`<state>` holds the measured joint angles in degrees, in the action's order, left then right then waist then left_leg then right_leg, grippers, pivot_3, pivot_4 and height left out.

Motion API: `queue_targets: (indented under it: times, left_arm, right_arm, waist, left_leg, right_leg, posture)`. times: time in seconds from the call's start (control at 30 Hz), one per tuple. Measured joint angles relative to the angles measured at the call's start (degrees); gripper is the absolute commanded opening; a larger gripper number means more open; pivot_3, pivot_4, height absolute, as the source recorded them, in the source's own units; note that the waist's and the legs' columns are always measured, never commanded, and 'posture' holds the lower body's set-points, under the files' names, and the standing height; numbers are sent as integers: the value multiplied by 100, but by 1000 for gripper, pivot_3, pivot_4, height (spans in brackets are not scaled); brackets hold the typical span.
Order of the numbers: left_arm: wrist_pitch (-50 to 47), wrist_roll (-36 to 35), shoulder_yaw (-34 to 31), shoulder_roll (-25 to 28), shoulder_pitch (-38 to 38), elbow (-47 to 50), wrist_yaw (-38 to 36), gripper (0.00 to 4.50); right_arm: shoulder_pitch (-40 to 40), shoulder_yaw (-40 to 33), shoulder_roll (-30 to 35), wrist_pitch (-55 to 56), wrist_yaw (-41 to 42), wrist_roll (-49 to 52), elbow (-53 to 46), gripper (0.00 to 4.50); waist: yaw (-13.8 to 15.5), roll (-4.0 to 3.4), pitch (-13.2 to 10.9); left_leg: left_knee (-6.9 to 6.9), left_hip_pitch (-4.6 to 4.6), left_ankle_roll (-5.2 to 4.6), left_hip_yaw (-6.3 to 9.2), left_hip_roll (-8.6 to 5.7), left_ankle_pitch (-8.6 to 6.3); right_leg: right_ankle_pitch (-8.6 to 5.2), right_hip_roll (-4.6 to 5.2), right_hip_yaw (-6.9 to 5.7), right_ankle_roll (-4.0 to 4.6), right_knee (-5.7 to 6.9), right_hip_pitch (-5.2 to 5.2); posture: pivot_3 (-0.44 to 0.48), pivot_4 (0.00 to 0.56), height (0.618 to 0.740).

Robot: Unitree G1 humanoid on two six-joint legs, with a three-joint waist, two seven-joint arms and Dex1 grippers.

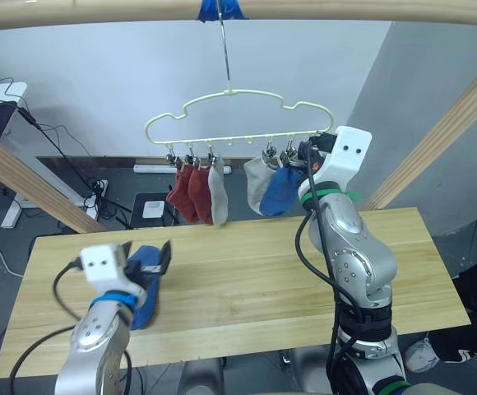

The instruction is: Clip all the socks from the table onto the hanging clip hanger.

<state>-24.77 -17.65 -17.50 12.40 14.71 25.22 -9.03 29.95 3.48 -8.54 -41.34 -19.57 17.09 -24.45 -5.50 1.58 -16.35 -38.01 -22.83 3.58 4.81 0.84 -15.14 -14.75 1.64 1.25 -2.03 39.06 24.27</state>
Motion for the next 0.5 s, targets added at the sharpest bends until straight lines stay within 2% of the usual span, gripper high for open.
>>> queue_targets:
  times: [0.3, 0.5]
  left_arm:
    - [-368, -282, -667, 36, -97, -1007, 116, 4478]
    - [-732, -209, -612, 96, -615, -1736, 333, 4478]
  right_arm:
    - [11, -9, 3, -110, 92, 1, 72, 0]
    - [20, 0, 4, -167, 140, 1, 89, 0]
  waist:
    - [38, 1, 3]
    - [38, 7, 7]
  left_leg:
    - [0, 3, -6, 2, 12, 4]
    - [0, 3, -5, 0, 11, 4]
  right_leg:
    - [2, -16, -3, 3, 0, -1]
    - [2, -16, -2, 4, -2, -2]
  posture:
    - [-130, 246, 740]
    - [-137, 244, 740]
